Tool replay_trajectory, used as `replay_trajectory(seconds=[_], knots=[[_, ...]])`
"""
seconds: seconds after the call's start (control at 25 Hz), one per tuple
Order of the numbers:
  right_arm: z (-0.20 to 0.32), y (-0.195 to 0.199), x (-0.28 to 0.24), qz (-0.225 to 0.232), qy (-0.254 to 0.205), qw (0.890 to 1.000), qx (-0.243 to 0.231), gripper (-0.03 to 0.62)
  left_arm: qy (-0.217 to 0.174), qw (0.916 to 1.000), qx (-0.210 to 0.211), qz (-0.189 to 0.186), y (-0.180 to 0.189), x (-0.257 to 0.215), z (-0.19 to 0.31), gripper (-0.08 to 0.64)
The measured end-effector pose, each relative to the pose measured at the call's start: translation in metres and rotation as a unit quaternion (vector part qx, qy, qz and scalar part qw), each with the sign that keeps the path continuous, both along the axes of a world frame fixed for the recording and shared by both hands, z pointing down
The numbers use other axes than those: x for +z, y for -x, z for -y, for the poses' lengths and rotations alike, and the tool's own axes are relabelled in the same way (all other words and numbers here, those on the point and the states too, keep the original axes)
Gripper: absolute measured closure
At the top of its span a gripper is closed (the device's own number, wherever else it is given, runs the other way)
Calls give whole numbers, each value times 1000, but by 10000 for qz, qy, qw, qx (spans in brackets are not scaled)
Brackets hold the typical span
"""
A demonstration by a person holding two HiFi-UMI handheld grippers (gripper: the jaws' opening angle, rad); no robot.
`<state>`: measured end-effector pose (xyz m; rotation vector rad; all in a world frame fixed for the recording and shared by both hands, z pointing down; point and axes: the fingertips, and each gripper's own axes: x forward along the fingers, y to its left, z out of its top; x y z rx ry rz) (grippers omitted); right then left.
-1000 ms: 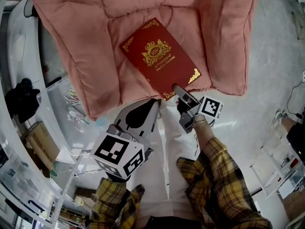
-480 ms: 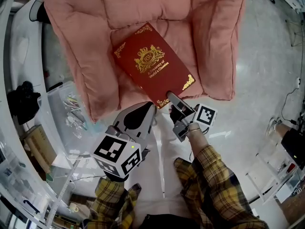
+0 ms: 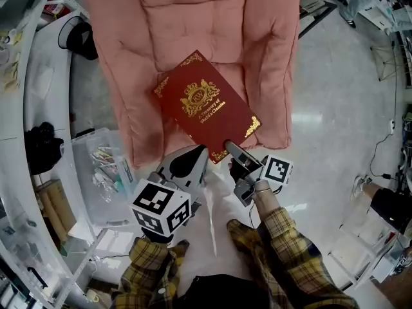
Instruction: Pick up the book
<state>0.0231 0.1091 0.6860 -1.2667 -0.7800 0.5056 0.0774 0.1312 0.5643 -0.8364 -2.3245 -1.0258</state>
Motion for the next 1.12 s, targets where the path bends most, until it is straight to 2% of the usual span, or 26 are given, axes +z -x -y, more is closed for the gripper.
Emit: replay_trajectory(seconds=[0.28,0.44,0.56,0.72,0.92,1.12], knots=[[2,-3,7,-399,-69,9991,87,350,-116,9993,212,-297,4,28,6,557],[-7,-14,45,-559,184,9982,108,350,157,9986,245,-450,-3,75,1,557],[-13,-17,53,-635,494,9966,198,350,406,9975,244,-522,-8,90,-3,557],[-9,-17,46,-703,592,9954,286,350,572,9965,228,-559,-11,89,-5,557],[2,-6,16,-771,601,9944,400,350,703,9960,234,-497,-8,63,0,557],[11,0,-4,-793,598,9934,567,350,834,9954,323,-331,-6,46,8,557]])
